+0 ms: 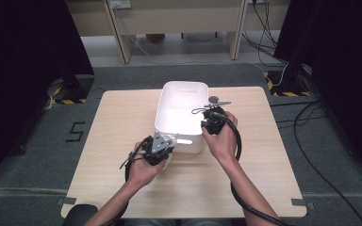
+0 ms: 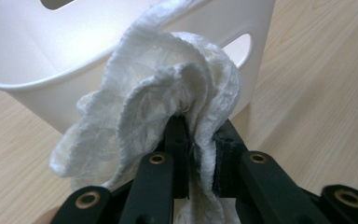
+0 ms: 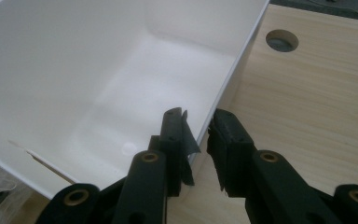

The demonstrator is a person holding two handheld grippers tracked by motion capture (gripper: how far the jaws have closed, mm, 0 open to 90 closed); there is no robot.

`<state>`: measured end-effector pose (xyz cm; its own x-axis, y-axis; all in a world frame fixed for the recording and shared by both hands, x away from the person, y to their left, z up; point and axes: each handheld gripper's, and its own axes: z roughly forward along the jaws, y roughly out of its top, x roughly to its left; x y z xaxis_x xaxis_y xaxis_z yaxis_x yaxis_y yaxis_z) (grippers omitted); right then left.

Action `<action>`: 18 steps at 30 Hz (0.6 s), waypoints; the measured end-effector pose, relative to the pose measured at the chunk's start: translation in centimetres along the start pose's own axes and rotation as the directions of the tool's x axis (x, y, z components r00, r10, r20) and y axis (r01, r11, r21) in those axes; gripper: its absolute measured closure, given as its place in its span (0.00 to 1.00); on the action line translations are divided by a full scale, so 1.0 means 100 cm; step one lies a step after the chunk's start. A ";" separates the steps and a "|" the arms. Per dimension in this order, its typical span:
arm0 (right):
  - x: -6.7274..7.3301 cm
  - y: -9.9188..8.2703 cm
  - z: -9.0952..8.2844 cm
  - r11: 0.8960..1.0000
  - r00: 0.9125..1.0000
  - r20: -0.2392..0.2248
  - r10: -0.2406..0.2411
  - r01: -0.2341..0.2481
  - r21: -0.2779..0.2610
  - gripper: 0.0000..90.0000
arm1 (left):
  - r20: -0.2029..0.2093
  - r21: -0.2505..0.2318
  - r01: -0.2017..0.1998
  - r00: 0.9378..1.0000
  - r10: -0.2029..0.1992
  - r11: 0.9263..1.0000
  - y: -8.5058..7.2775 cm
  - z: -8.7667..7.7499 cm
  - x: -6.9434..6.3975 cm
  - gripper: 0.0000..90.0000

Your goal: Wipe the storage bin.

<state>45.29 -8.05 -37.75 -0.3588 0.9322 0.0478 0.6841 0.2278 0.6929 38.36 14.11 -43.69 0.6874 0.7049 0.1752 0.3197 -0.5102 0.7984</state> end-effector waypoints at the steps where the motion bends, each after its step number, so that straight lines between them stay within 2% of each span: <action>1: 0.000 0.000 0.000 1.000 1.000 0.000 0.000 0.000 0.000 0.83 | 0.003 -0.005 0.004 1.000 -0.004 1.000 0.001 0.001 -0.001 0.88; 9: 0.000 0.000 0.000 1.000 1.000 -0.001 -0.002 0.002 0.000 0.83 | 0.019 -0.004 -0.019 1.000 0.019 1.000 0.007 0.006 -0.008 0.88; 18: 0.000 0.000 0.000 1.000 1.000 -0.004 -0.004 0.004 -0.002 0.83 | 0.017 0.004 -0.018 1.000 0.018 1.000 0.006 0.008 -0.007 0.88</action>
<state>45.29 -8.01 -37.76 -0.3639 0.9302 0.0484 0.6817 0.2306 0.6943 38.59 12.89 -43.86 0.7039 0.6873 0.1794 0.3100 -0.5245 0.7930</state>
